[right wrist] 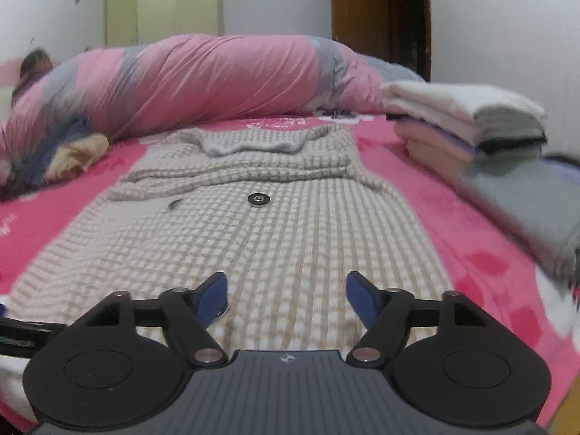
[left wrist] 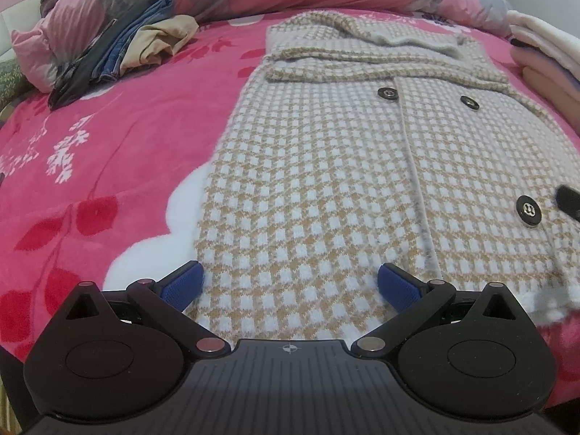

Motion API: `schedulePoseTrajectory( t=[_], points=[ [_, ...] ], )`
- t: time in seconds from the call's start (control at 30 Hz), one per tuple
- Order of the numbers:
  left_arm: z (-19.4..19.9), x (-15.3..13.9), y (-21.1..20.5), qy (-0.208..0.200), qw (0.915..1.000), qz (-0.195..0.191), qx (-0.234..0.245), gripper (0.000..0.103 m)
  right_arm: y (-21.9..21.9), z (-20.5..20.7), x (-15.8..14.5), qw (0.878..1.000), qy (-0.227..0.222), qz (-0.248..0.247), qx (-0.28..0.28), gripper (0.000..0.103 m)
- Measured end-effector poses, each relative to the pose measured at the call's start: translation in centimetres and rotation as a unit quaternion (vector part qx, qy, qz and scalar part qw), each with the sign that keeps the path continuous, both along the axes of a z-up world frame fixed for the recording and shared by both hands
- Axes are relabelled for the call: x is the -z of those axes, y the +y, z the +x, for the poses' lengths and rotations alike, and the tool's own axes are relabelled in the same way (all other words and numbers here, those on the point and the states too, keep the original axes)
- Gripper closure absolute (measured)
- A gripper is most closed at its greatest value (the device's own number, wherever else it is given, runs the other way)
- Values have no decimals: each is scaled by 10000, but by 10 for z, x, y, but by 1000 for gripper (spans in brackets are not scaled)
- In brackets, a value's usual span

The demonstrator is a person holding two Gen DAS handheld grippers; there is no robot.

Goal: Fold clothes
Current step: 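Move both open tools to the cardigan hem beside the lowest button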

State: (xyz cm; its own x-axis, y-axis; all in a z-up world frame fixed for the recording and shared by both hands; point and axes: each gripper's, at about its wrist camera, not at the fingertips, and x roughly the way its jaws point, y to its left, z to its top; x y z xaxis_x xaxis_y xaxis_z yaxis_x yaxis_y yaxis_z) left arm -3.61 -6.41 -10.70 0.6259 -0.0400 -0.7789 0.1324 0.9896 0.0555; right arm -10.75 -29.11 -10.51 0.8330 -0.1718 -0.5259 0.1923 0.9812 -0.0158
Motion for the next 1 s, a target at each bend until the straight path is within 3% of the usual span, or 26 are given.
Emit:
schedulePoseTrajectory(
  t=[0.07,0.2,0.33,0.83,1.0],
  points=[
    [0,0,1,1,10000,-15,24,0,3,12,15,9994,300,-183,20,14],
    [0,0,3,20,9999,-68,83,0,1,12,21,9993,305,-94,204,0],
    [1,1,5,16,9998,-121,132,0,-11,14,18,9982,501,275,176,0],
    [4,2,12,84,9992,-340,175,0,-14,23,12,9951,878,417,177,0],
    [3,2,13,70,9992,-356,176,0,-12,19,13,9961,802,352,138,0]
  ],
)
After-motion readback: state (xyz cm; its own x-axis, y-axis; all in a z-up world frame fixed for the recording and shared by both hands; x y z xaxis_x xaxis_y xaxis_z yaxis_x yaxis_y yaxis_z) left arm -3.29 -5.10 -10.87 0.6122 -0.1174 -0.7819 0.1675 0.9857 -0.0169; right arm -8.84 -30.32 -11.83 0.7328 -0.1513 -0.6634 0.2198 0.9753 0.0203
